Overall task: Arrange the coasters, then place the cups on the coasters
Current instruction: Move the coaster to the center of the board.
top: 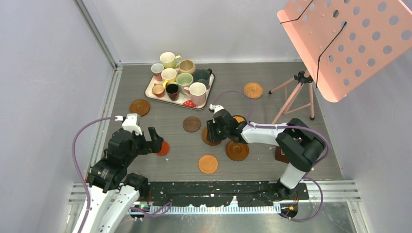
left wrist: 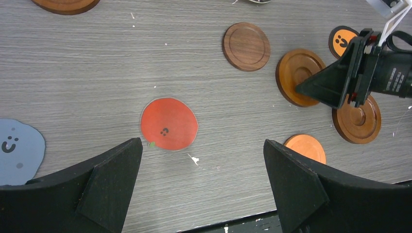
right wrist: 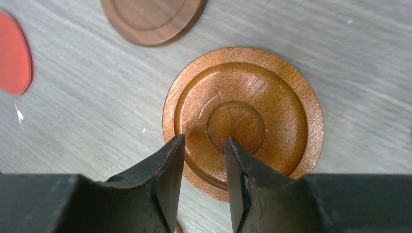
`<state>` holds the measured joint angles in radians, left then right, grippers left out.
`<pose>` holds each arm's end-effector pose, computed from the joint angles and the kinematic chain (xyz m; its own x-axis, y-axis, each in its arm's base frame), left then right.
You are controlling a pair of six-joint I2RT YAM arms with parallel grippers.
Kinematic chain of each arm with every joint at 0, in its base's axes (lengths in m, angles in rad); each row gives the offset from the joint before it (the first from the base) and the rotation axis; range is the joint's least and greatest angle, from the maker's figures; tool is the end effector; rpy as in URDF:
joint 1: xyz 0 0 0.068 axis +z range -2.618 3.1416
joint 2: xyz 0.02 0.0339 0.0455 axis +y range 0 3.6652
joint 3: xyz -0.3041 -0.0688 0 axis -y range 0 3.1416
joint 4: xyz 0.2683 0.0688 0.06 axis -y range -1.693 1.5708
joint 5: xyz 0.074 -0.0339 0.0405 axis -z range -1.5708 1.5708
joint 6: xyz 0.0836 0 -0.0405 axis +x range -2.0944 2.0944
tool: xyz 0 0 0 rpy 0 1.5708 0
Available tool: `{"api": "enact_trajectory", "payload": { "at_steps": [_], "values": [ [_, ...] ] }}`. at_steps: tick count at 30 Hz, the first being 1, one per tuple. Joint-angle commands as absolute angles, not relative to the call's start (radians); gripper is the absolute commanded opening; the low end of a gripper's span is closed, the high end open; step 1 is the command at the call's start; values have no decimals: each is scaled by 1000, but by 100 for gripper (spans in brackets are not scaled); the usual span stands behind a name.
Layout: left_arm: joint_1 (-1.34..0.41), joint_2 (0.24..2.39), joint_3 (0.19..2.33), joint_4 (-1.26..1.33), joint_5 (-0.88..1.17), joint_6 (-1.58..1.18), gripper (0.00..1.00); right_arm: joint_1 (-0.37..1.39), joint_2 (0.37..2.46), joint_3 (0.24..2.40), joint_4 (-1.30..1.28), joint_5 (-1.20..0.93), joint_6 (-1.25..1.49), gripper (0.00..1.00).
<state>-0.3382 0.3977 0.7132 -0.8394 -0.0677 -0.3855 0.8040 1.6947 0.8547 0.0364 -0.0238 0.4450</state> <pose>0.1079 -0.0319 0.2928 -0.5410 -0.2074 -0.8151 0.0781 0.9525 -0.2942 0.2697 0.2828 0.1421 -0.7657 -0.1745 -0.6191 -0.4452 0.8385 0.3143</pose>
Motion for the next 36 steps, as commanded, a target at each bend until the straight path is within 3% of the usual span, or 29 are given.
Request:
{"api": "enact_trajectory", "payload": {
  "at_steps": [1,19,29,33,36],
  "values": [
    [-333,416,732,-829,-70,-388,99,852,1681,812,-71,-36,482,43],
    [-333,461,753,-861,-126,-455,100,951,1771,927,-30,-36,494,42],
    [-332,597,716,-835,-87,-614,99,966,1684,924,-56,-38,489,42],
    [-332,630,668,-783,-121,-711,87,967,1632,919,-60,-38,480,42],
    [-332,642,621,-716,-96,-733,84,966,1596,911,-61,-23,477,42]
  ]
}}
